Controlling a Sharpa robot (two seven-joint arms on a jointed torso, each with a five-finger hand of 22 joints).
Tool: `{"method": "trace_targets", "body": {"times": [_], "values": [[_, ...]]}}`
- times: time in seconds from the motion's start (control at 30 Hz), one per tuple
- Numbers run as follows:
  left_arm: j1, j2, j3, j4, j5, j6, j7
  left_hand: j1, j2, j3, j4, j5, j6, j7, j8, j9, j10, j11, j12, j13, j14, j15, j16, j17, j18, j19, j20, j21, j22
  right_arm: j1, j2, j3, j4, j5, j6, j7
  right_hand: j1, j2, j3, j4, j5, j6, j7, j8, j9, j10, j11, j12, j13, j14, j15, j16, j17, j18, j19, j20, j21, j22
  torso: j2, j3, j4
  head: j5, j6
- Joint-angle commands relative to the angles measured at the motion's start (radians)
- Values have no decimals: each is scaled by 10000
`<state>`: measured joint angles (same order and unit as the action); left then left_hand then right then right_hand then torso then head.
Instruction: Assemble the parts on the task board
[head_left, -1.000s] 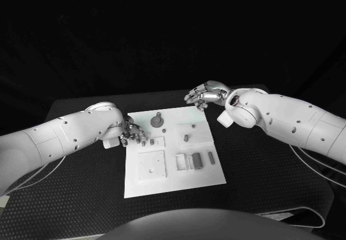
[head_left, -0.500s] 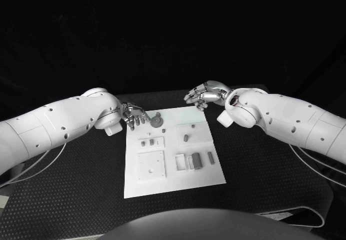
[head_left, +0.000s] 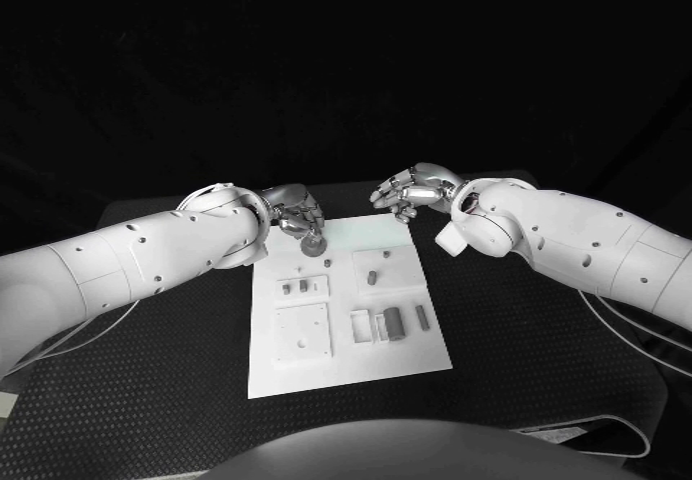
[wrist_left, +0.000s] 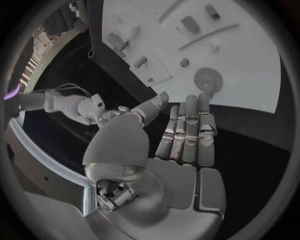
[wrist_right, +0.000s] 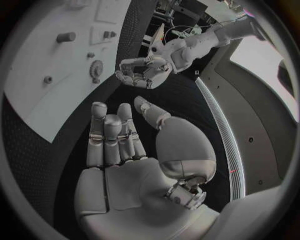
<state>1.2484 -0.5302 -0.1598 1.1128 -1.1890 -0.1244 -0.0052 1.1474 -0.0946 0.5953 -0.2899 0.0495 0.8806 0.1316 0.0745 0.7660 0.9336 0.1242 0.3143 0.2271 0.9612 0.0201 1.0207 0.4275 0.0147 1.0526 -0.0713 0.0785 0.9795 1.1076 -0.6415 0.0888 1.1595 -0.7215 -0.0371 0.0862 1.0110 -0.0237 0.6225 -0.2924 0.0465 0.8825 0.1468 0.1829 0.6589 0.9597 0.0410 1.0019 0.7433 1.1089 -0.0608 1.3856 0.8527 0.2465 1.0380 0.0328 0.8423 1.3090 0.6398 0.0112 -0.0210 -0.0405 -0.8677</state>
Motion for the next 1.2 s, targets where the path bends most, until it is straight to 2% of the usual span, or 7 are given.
{"method": "trace_targets", "body": {"times": [0.03, 0.1, 0.2, 0.27, 0.6, 0.9, 1.2], "values": [[-17, 207, -149, -133, -2067, -1279, 1314, 191, -82, -105, -2, 7, 66, -19, 17, -146, 270, -60, -181, -99, 455, -109, 260, 179, 7, 499, -151, 184, 26, -6, 26, 2, -35, -18, 8, 91, -85, 9, 7, 34, 36, 16, 73, -26, -7, -36, 11, 52, -16, -7, -53, -32, -10, 153, 52, -36, -34, 142, 8, -1, -7, 23, 31], [-44, 341, -279, -261, -2486, -1252, 1373, 367, -231, -362, -5, 24, 122, 104, 48, -294, 845, -124, -186, -81, 932, -179, 1183, 711, 196, 1201, -294, 631, 345, -6, 35, 3, -50, -18, 9, 96, -86, 11, 7, 35, 36, 15, 73, -27, -8, -36, 11, 52, -16, -6, -53, -31, -10, 153, 53, -36, -34, 142, 12, 0, -10, 32, 41], [-73, 493, -524, -401, -2950, -1373, 1403, 434, -237, -503, 5, 9, 321, 166, 151, -432, 1003, -129, -448, -155, 856, -209, 1683, 1026, 290, 1353, -308, 817, 608, -6, 51, 3, -60, -18, 9, 100, -87, 11, 7, 36, 36, 13, 74, -28, -8, -36, 12, 52, -16, -6, -53, -31, -10, 153, 54, -36, -33, 142, 14, 5, -18, 73, 64], [-126, 581, -560, -498, -3220, -1328, 1378, 490, -245, -554, 9, 12, 411, 154, 197, -498, 1075, -148, -565, -183, 956, -237, 2017, 1195, 363, 1526, -336, 994, 801, -6, 49, 3, -61, -18, 10, 100, -88, 11, 6, 36, 36, 12, 74, -28, -8, -35, 12, 53, -16, -5, -53, -30, -10, 153, 54, -37, -33, 142, 9, 12, -21, 85, 77], [-378, 980, -580, -1094, -3671, -950, 1258, 478, -278, -682, 36, 7, 464, 24, 220, -851, 1002, -210, -1227, -375, 1835, -310, 3159, 1543, 870, 2477, -409, 1894, 1729, -6, 78, 3, -63, -18, 1, 110, -89, 12, 6, 36, 36, 10, 74, -30, -9, -33, 12, 55, -17, -3, -53, -28, -10, 153, 57, -37, -31, 142, 16, 15, -23, 53, 80], [-650, 1254, -579, -1503, -3682, -610, 1234, 400, -315, -606, 45, 8, 372, -77, 200, -1080, 482, -212, -1926, -683, 2361, -315, 3321, 1397, 1060, 2840, -417, 2118, 2037, -5, 109, 3, -69, -18, -70, 118, -89, 14, 6, 36, 36, 8, 74, -30, -9, -32, 12, 56, -17, -1, -53, -27, -10, 153, 59, -38, -31, 142, 14, 4, -9, 25, 57], [-807, 1343, -584, -1811, -3682, -774, 1283, 302, -461, -595, 52, 5, 214, -123, 158, -1194, 420, -186, -2170, -831, 2193, -285, 3166, 1246, 1052, 2637, -337, 1969, 2071, -4, 106, 3, -158, 509, -1115, 516, -136, -114, 29, 32, 44, -123, 138, -99, -38, -247, 84, -49, -65, -291, 18, -252, -98, 138, -255, 58, -225, 97, 8, -5, -3, -5, 58]]}}
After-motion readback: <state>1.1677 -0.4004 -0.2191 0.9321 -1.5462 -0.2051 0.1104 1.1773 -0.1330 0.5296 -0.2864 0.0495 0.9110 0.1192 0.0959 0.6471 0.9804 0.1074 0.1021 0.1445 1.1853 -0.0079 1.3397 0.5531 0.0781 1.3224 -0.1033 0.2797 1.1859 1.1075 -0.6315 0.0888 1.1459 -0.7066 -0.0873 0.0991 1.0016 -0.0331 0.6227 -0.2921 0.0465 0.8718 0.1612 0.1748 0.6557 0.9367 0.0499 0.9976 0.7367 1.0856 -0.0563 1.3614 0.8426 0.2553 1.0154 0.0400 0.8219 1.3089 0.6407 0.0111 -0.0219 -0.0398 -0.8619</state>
